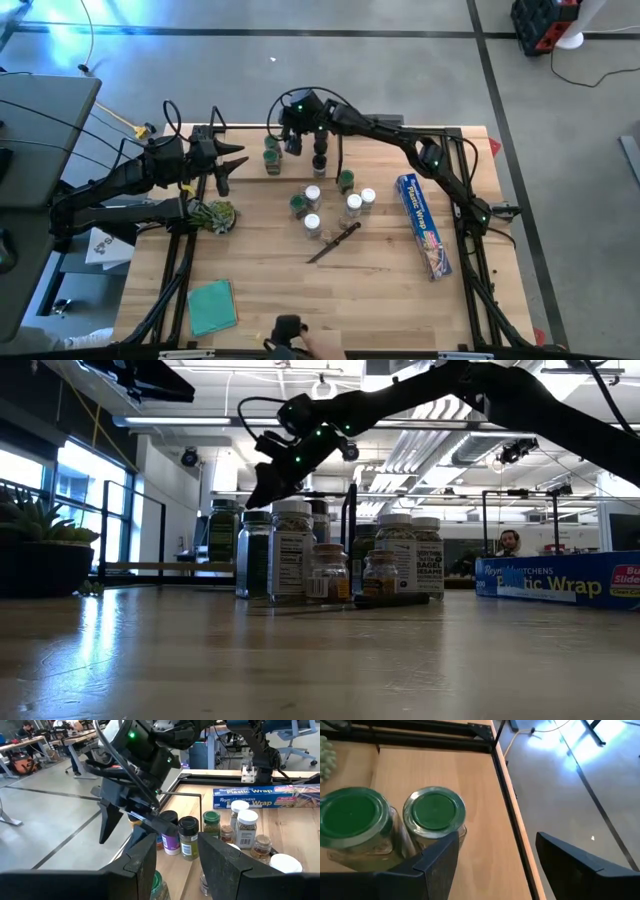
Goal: Shelf spices
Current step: Put the green lid seasoning bottle on the shelf
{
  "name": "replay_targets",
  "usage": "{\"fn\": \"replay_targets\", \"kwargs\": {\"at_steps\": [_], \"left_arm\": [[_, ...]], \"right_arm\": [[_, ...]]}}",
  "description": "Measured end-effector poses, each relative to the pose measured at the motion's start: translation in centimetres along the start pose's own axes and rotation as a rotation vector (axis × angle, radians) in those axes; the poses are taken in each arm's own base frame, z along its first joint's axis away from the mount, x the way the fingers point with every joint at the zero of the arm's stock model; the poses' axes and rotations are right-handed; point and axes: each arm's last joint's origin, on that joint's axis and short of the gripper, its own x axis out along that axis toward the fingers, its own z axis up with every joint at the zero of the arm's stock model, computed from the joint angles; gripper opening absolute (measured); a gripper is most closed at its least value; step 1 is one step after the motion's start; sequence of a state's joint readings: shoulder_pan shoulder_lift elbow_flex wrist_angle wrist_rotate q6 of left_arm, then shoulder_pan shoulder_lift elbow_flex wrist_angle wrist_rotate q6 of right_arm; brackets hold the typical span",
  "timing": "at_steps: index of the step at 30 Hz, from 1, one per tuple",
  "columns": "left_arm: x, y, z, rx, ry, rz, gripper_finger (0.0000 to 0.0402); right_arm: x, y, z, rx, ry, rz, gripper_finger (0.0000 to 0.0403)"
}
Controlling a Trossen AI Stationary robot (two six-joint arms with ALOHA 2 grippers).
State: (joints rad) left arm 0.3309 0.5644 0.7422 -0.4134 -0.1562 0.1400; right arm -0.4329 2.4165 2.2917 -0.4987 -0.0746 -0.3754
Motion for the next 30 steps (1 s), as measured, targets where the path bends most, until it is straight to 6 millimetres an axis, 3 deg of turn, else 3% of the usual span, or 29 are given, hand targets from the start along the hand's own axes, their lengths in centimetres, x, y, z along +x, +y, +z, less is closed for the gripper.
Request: {"fn": "replay_targets", "kwargs": {"at_steps": [6, 13, 21, 30], "left_arm": [[0.0, 0.0, 0.0, 0.001, 0.001, 0.0, 0.014], [0.0, 0.0, 0.0, 0.001, -0.002, 0.001, 0.014], [0.0, 0.0, 0.2, -0.003, -0.016, 0.003, 0.014], [0.0, 0.0, 0.1, -0.002, -0.014, 0.003, 0.014]], "right_arm": [[-0.1, 0.2, 0.2, -0.004, -0.005, 0.004, 0.0259], [-1.2, -0.8, 2.8, -0.041, -0.178, -0.068, 0.0259], [1.4, -0.9, 0.3, -0.019, -0.129, 0.017, 0.0259], [1.2, -0.1, 0.3, -0.031, -0.083, 0.055, 0.0259]]}}
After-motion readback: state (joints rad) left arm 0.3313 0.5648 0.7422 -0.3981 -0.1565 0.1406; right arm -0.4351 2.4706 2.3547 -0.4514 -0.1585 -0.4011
